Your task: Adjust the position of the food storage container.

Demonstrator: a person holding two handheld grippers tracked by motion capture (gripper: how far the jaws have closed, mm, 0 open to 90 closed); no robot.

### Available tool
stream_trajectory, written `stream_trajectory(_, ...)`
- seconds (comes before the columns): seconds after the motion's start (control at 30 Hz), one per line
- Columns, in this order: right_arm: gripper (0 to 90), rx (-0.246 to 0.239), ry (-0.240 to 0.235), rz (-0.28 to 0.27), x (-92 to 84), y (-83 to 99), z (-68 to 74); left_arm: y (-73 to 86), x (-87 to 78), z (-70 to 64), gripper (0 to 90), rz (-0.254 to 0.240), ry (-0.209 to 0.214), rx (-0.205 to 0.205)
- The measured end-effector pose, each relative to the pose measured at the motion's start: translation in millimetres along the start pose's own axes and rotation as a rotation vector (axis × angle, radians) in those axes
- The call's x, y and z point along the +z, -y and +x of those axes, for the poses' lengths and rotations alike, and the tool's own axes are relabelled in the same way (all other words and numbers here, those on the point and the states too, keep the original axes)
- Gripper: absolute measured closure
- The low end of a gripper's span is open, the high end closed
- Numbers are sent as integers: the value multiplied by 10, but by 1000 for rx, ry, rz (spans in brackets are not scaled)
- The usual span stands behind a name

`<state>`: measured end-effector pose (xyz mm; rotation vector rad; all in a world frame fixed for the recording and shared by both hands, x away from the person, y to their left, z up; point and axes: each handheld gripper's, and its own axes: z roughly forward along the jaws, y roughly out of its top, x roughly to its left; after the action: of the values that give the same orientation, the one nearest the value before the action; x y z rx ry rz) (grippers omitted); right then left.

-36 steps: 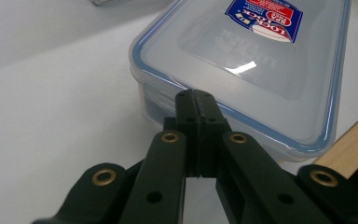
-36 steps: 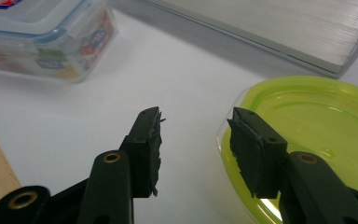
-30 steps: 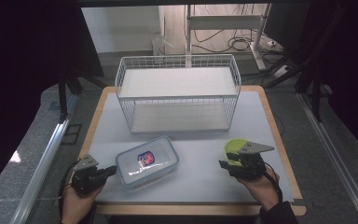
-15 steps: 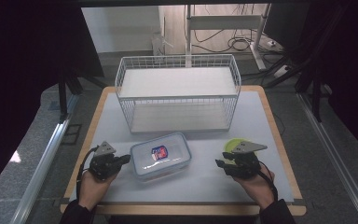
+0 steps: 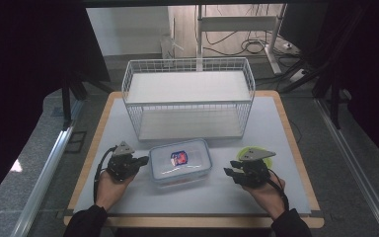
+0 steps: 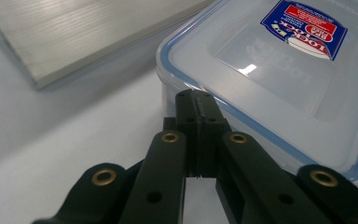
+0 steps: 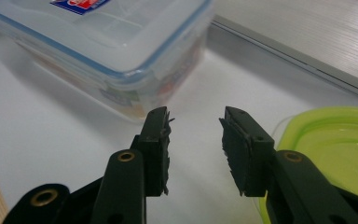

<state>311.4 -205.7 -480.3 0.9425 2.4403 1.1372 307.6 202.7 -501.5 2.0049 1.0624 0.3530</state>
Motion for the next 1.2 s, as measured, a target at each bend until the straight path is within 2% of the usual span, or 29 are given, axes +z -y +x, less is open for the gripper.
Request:
stream_trajectory(0.27,624,-1,11,11,33,6,-4,-144,190,-27,900,4,20,25)
stream_trajectory(0.5,691,-1,42,26,39,25,-48,-221,300,-28,900,0,26,31)
stream_trajectory(0.6,720,6,55,26,33,32,-88,-220,301,-1,900,0,42,23)
stream_trajectory(0.7,731,21,63,30,28,47,-142,-218,281,-4,900,2,34,35)
stream_trajectory(0.83,742,44,84,20,10,66,-240,-204,228,11,900,-10,27,30)
stream_trajectory(0.97,751,70,97,11,-7,77,-320,-164,210,34,900,9,16,31)
stream_trajectory(1.03,750,74,105,13,6,66,-304,-135,230,45,900,28,9,28)
stream_trajectory(1.13,752,55,91,27,83,34,-228,-100,287,49,900,59,3,15)
stream_trajectory(1.2,775,47,90,46,166,13,-173,-84,324,41,900,72,13,11)
